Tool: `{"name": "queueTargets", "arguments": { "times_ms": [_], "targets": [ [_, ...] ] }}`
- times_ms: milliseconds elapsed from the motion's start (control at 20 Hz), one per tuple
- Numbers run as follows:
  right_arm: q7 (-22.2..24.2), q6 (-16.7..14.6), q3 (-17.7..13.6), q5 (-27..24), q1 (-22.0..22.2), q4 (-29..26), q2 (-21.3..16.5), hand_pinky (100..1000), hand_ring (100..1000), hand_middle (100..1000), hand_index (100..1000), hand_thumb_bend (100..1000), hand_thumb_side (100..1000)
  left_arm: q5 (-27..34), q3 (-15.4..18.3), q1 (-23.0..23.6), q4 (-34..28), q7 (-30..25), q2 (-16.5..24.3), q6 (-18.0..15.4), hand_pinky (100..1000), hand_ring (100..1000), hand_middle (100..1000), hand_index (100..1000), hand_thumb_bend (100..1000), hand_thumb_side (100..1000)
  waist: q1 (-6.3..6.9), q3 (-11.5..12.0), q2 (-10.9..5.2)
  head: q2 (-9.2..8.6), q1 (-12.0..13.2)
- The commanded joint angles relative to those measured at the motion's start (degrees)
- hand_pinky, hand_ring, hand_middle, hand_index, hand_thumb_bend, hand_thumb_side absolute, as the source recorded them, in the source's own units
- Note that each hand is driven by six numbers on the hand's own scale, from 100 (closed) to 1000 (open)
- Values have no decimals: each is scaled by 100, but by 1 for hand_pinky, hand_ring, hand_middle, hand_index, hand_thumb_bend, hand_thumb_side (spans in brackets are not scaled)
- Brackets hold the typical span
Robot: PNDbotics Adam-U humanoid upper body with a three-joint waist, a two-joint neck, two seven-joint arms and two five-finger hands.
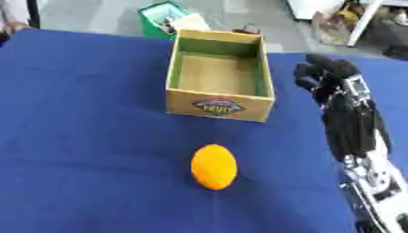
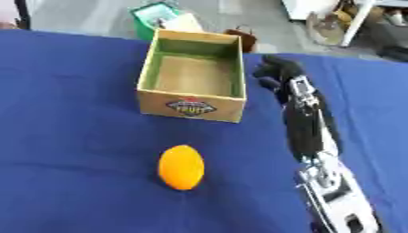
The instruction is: Pick up objects on the table and place them in the box.
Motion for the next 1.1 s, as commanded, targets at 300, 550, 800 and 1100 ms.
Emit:
{"name": "queueTargets", "arguments": {
  "times_ms": [300,550,800,1100],
  "targets": [
    [184,139,3,880,-272,-116,-844,852,908,696,873,100,1000,-26,26,-49,-127,2,159,-9,472,477,452,707,100,829,-17,-15,-118,32,-13],
    [398,251,106,1491,-430,-116,-1534,844,906,728,888,229,1000,-45,30,-26,-127,2,174,5,472,476,452,707,100,830,-57,-13,-137,271,-31],
    [730,302,255,1967,-528,-116,-1875,840,896,720,914,474,1000,-50,31,-22,-127,2,182,6,472,476,452,707,100,830,-69,-5,-140,400,-99],
    [956,292,400,2360,-786,-116,-2180,847,906,734,915,624,1000,-55,30,0,-127,0,200,12,472,475,451,707,100,832,-86,-12,-161,488,-152]
  ]
}}
